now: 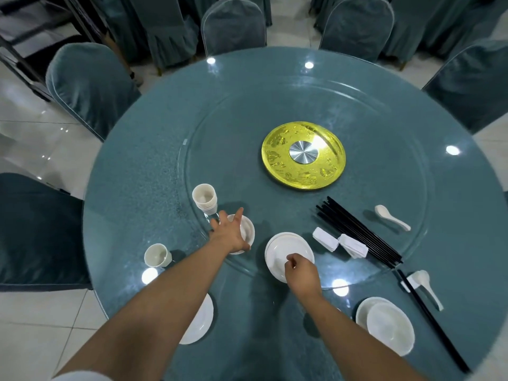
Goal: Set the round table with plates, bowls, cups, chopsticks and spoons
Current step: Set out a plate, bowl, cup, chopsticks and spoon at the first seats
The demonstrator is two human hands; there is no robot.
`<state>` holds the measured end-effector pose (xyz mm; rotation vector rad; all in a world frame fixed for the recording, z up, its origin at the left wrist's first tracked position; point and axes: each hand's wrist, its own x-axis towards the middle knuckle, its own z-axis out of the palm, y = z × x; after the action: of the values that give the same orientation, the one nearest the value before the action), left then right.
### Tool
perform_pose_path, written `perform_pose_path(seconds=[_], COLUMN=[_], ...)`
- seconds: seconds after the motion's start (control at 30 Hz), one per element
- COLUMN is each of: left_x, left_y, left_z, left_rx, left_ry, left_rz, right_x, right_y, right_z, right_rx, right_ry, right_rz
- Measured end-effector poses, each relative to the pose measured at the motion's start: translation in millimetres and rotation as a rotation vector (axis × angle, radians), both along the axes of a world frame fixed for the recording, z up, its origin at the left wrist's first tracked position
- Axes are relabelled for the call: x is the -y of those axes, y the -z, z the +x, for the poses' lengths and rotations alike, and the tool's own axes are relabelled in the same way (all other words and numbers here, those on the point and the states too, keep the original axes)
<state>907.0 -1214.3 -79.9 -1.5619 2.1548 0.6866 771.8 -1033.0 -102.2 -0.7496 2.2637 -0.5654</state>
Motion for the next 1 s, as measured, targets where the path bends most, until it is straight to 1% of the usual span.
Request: perform_pose_path(seconds=[0.17,0.3,0.47,0.53,0.63,0.73,0.77,1.0], left_x=[3.5,1.3,-8.1,-15.4,-32.4,-55.4,-65.1,-112.2], left_y=[-5.3,-13.6,-27.6,-33.0,-35.3,-29.8,-25.7,8.8], left_z=[-1.0,2.2,30.2,52.7,87.2,127.9,146.7,204.2], left_rx=[-0.027,-0.105,-0.196,-0.219,-0.202,-0.142,-0.126,-0.029], left_ry=[0.021,0.007,-0.018,-0.043,-0.063,-0.070,-0.076,-0.067], left_rz=[-0.010,-0.017,-0.013,-0.008,-0.010,-0.014,-0.006,0.022], right_x=[1.5,1.5,2.6,4.3,4.1,-0.5,-3.1,-21.4], right_y=[-4.4,-8.2,-12.6,-15.9,-17.0,-14.5,-13.2,-4.5], right_z=[-1.4,3.3,27.1,43.2,66.6,91.6,104.2,136.0], right_rx=[0.000,0.008,-0.048,-0.047,-0.035,-0.024,-0.018,-0.037], right_ry=[0.009,0.007,-0.050,-0.091,-0.121,-0.162,-0.178,-0.237], right_rz=[-0.004,0.017,-0.014,-0.039,-0.053,-0.062,-0.056,0.018])
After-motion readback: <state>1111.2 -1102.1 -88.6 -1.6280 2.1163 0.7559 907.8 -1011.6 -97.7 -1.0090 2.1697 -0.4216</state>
